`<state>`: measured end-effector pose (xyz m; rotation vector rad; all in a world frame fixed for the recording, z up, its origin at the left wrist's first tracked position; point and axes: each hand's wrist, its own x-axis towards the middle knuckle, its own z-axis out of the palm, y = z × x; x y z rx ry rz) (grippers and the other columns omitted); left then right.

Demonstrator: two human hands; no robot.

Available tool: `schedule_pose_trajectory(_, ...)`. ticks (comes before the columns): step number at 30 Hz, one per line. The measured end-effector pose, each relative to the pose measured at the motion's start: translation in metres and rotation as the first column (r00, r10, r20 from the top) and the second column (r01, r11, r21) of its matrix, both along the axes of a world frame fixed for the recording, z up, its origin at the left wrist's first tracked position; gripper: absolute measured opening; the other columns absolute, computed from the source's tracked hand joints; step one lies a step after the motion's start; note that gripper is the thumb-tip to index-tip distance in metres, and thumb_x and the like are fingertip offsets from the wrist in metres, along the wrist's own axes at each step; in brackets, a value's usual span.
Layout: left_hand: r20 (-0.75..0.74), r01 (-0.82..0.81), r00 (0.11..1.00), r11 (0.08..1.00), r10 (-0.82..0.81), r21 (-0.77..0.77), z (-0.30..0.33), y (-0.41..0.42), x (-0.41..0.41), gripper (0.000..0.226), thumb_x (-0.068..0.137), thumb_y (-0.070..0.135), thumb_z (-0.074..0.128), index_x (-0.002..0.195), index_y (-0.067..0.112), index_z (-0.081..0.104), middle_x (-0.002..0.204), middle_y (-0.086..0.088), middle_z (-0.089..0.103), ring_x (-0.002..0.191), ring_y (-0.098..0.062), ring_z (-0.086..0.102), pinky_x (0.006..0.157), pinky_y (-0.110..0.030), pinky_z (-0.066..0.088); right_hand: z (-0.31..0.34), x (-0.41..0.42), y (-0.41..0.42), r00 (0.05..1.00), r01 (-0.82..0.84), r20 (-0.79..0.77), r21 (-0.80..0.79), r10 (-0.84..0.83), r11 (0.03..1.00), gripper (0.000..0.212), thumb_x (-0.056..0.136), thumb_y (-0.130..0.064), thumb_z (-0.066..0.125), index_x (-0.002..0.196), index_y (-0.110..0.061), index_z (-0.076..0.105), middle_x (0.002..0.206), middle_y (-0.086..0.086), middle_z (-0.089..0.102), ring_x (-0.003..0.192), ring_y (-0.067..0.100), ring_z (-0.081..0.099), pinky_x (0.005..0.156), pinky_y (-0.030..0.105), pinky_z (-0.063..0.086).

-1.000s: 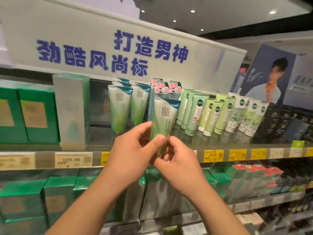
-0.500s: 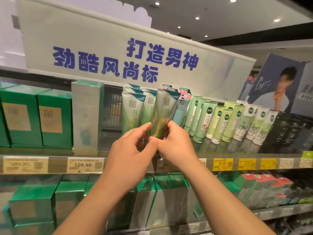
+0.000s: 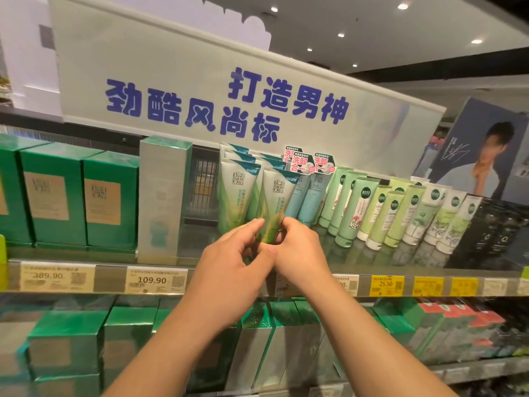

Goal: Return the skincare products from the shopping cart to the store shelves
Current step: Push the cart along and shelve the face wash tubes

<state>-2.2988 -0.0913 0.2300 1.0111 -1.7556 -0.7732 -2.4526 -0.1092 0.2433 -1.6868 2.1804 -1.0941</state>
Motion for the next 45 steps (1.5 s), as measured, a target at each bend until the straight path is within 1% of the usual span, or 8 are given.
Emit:
schedule_pose_trajectory(8,0.053,0.050,0.997,0.999,-0.049,-0.019,0.001,-0.003,0.002,0.055,0.096,0.043,0.061,0.149,0.043,0.048,0.154,0.024,0.045,0.133,0.004,0.048,0.117,-0.029,0.040,-0.005,0.003,-0.002,0.999,0.006,-0.034,-0.021,-0.006,1.000,0.033,0.076,-0.045,0.081,0.096,-0.028,0.062,0.080,-0.007,0.068,0.082,0.021,0.067,0.076,0.045,0.059)
schedule_pose_trajectory(14,0.054,0.068,0.996,0.998,-0.067,-0.013,0.002,-0.002,0.005,0.056,0.094,0.043,0.062,0.149,0.044,0.048,0.143,0.019,0.054,0.124,0.004,0.053,0.108,-0.024,0.044,-0.002,0.003,0.000,0.999,-0.017,-0.038,-0.008,0.017,1.000,0.035,0.077,-0.046,0.082,0.100,-0.028,0.062,0.081,-0.008,0.068,0.083,0.020,0.067,0.076,0.044,0.059)
schedule_pose_trajectory(20,0.007,0.081,0.997,0.997,-0.080,-0.018,0.001,0.001,0.012,0.065,0.083,0.053,0.067,0.145,0.047,0.050,0.129,0.022,0.057,0.114,0.007,0.055,0.096,-0.019,0.043,0.003,-0.001,0.008,0.994,-0.099,0.052,-0.006,0.099,0.995,0.040,0.079,-0.037,0.086,0.107,-0.033,0.058,0.074,-0.014,0.063,0.064,-0.005,0.058,0.056,0.014,0.041)
schedule_pose_trajectory(25,-0.028,0.113,0.993,0.993,-0.114,-0.043,-0.003,0.005,0.017,0.076,0.070,0.074,0.062,0.142,0.054,0.051,0.136,0.026,0.057,0.118,0.015,0.052,0.099,-0.019,0.045,-0.002,-0.007,0.017,0.998,-0.042,0.051,-0.069,0.046,0.997,0.066,0.085,-0.048,0.080,0.138,-0.026,0.048,0.109,-0.009,0.061,0.099,0.011,0.059,0.087,0.029,0.049)
schedule_pose_trajectory(34,-0.261,0.293,0.921,0.956,-0.288,-0.019,-0.016,0.028,-0.001,0.067,0.066,0.066,0.072,0.130,0.052,0.063,0.128,0.025,0.067,0.118,0.009,0.061,0.102,-0.029,0.053,-0.032,-0.023,0.076,0.996,0.057,0.087,-0.518,-0.013,0.853,0.024,0.092,-0.040,0.066,0.115,-0.035,0.062,0.114,-0.013,0.064,0.111,0.004,0.062,0.098,0.027,0.051)
schedule_pose_trajectory(37,-0.306,0.418,0.865,0.908,-0.398,0.002,-0.023,0.038,-0.020,0.067,0.066,0.060,0.074,0.131,0.044,0.065,0.128,0.022,0.068,0.120,0.004,0.063,0.102,-0.030,0.054,-0.048,-0.029,0.103,0.983,0.128,0.179,-0.526,-0.038,0.841,0.022,0.090,-0.046,0.062,0.112,-0.040,0.062,0.114,-0.010,0.066,0.110,0.010,0.065,0.094,0.034,0.055)
schedule_pose_trajectory(40,-0.300,0.534,0.809,0.846,-0.505,0.016,-0.033,0.045,-0.041,0.068,0.067,0.058,0.075,0.132,0.043,0.064,0.127,0.021,0.069,0.120,0.000,0.064,0.102,-0.034,0.053,-0.061,-0.040,0.130,0.954,0.224,0.288,-0.518,-0.078,0.826,0.023,0.092,-0.035,0.066,0.113,-0.028,0.066,0.110,-0.007,0.069,0.106,0.008,0.067,0.090,0.024,0.053)
schedule_pose_trajectory(45,-0.297,0.704,0.693,0.706,-0.657,0.081,-0.052,0.066,-0.081,0.068,0.063,0.058,0.075,0.129,0.046,0.062,0.126,0.026,0.068,0.117,0.001,0.065,0.090,-0.013,0.051,-0.084,-0.059,0.183,0.857,0.399,0.485,-0.414,-0.173,0.818,0.017,0.098,-0.014,0.068,0.112,-0.023,0.065,0.105,-0.001,0.070,0.091,0.002,0.066,0.076,0.013,0.051)
